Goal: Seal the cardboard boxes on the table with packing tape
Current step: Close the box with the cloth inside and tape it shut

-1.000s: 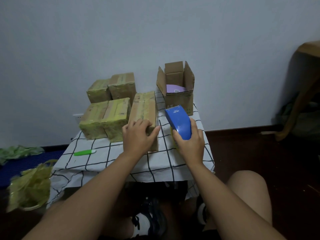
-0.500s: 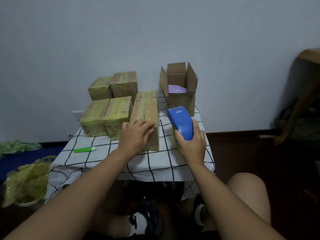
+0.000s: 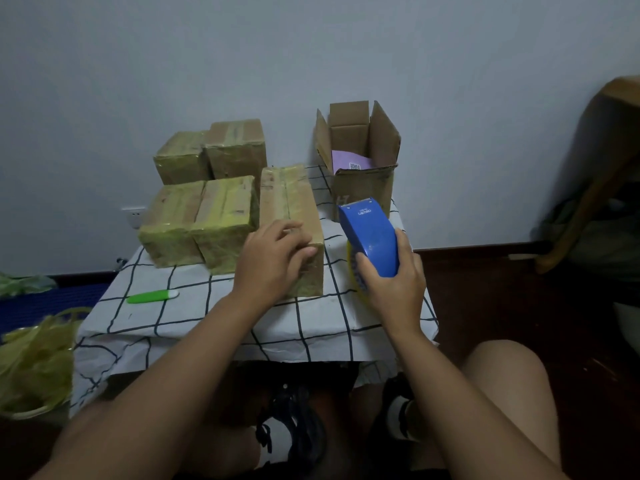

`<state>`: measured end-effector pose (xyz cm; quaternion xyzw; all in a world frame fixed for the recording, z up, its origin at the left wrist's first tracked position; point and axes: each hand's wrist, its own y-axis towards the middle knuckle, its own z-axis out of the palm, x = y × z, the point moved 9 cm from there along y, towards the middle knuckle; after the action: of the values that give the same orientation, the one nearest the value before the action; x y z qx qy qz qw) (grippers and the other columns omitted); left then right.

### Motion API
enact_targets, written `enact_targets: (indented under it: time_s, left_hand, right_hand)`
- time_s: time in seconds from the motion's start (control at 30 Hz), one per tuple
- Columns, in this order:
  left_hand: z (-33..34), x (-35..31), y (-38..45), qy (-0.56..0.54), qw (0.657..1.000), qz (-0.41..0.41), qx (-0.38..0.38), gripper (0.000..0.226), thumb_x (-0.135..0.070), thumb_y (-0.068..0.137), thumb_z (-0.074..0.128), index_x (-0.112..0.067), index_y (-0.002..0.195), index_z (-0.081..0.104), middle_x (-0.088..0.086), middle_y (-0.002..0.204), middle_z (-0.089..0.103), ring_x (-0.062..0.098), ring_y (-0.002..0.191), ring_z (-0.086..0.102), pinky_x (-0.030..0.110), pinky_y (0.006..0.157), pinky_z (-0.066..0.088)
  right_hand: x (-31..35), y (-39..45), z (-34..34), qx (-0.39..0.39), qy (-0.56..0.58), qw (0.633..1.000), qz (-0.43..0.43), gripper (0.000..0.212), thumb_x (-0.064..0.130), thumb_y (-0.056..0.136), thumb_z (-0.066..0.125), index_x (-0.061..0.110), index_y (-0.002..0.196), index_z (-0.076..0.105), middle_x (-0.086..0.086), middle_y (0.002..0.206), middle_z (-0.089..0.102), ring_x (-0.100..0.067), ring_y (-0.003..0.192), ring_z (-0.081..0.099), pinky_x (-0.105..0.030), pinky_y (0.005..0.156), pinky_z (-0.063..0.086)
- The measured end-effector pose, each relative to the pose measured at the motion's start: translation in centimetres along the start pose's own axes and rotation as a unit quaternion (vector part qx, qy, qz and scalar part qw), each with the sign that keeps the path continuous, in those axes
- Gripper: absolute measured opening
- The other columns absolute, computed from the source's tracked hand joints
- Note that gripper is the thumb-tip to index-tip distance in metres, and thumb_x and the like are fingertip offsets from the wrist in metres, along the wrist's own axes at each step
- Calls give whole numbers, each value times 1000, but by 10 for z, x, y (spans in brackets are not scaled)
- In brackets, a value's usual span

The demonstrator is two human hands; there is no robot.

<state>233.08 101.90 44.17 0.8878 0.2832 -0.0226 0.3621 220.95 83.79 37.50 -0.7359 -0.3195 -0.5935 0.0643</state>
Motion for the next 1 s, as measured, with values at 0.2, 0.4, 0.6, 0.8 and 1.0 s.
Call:
enact_targets:
  time_s: [0.2, 0.4, 0.6, 0.8, 1.0]
  left_hand:
    - [-11, 18, -3, -45, 999, -6, -17, 17, -20, 93, 64, -5, 93, 72, 10, 118, 60, 24, 93, 53, 33, 78, 45]
    - [-9, 19, -6, -1, 999, 20, -30, 32, -39, 95, 49, -15, 95, 71, -1, 91, 67, 21, 85, 52, 29, 74, 31]
    - [-9, 27, -13, -36, 999, -6, -39, 26, -35, 92, 53, -18, 99, 72, -5, 93, 70, 19, 84, 55, 29, 72, 30]
    - [-8, 31, -13, -79, 996, -28, -25, 27, -34, 92, 57, -19, 107, 72, -5, 99, 70, 14, 91, 54, 31, 74, 40]
    - [-12, 38, -18, -96, 992, -56, -58, 19, -19, 84, 74, -12, 101, 74, 6, 112, 66, 24, 105, 53, 36, 84, 48]
  right_hand:
    - [4, 0, 2, -23, 0, 1000, 5, 73, 42, 83, 76, 37, 147, 42, 8, 103, 42, -1, 88, 51, -20, 70, 42]
    - [9, 2, 5, -28, -14, 999, 24, 70, 42, 84, 74, 36, 146, 42, 6, 106, 44, -6, 89, 49, -23, 72, 41]
    - [25, 8, 10, -25, -16, 999, 13, 70, 40, 84, 76, 28, 146, 46, 10, 113, 44, -6, 102, 44, -19, 80, 37]
    - [41, 2, 38, -16, 1, 1000, 11, 74, 40, 84, 75, 28, 149, 42, 8, 116, 44, -5, 103, 41, -21, 85, 33]
    - [30, -7, 44, -22, -19, 999, 13, 72, 38, 86, 74, 29, 149, 41, 5, 116, 45, -6, 98, 41, -5, 67, 32]
